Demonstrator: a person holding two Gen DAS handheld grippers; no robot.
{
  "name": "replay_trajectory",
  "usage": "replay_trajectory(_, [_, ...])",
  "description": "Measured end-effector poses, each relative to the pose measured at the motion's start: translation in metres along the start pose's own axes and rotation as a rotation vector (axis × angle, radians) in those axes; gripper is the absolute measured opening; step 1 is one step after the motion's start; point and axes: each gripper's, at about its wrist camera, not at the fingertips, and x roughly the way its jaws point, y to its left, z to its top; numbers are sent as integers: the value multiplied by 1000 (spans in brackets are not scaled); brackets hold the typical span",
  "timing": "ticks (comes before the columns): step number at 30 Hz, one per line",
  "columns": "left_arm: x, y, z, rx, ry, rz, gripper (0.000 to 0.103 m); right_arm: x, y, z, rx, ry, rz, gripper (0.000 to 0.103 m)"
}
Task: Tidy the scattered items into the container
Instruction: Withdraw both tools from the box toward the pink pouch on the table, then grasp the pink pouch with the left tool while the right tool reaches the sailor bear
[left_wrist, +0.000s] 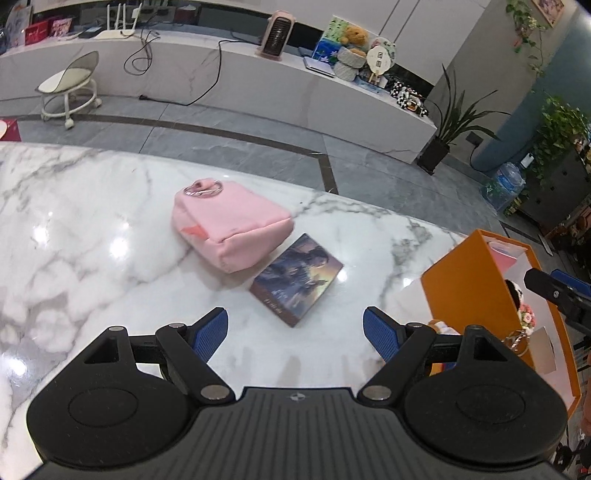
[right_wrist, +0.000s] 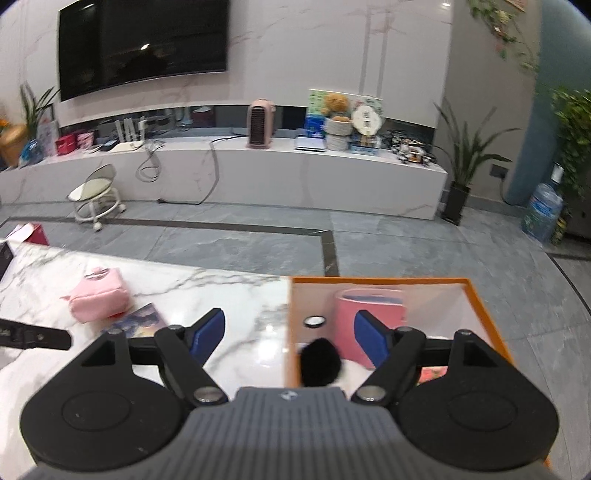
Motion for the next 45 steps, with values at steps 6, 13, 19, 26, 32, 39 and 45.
replay_trajectory(6, [8, 16, -2, -31, 12, -3, 95, 8, 29, -3, -54, 17, 61, 80])
replay_trajectory(13, [11, 38, -4, -74, 26, 9, 95, 27, 50, -15, -156, 135, 186, 85])
replay_trajectory(19, [10, 37, -8, -42, 39, 16, 95, 35, 74, -38, -331, 249, 289, 87])
replay_trajectory(26, [13, 37, -10, -41, 53, 15, 95, 45, 85, -65, -506, 313, 279, 97])
replay_trajectory(32, [4, 47, -2, -66, 24, 31, 95, 57, 89, -83, -639, 309, 243, 98])
replay_trajectory(39, [-15, 74, 15, -135, -36, 46, 95, 59, 78, -67, -523, 309, 283, 71])
replay_trajectory(45, [-24, 94, 21, -197, -62, 57, 95, 58, 56, -49, -313, 317, 317, 56])
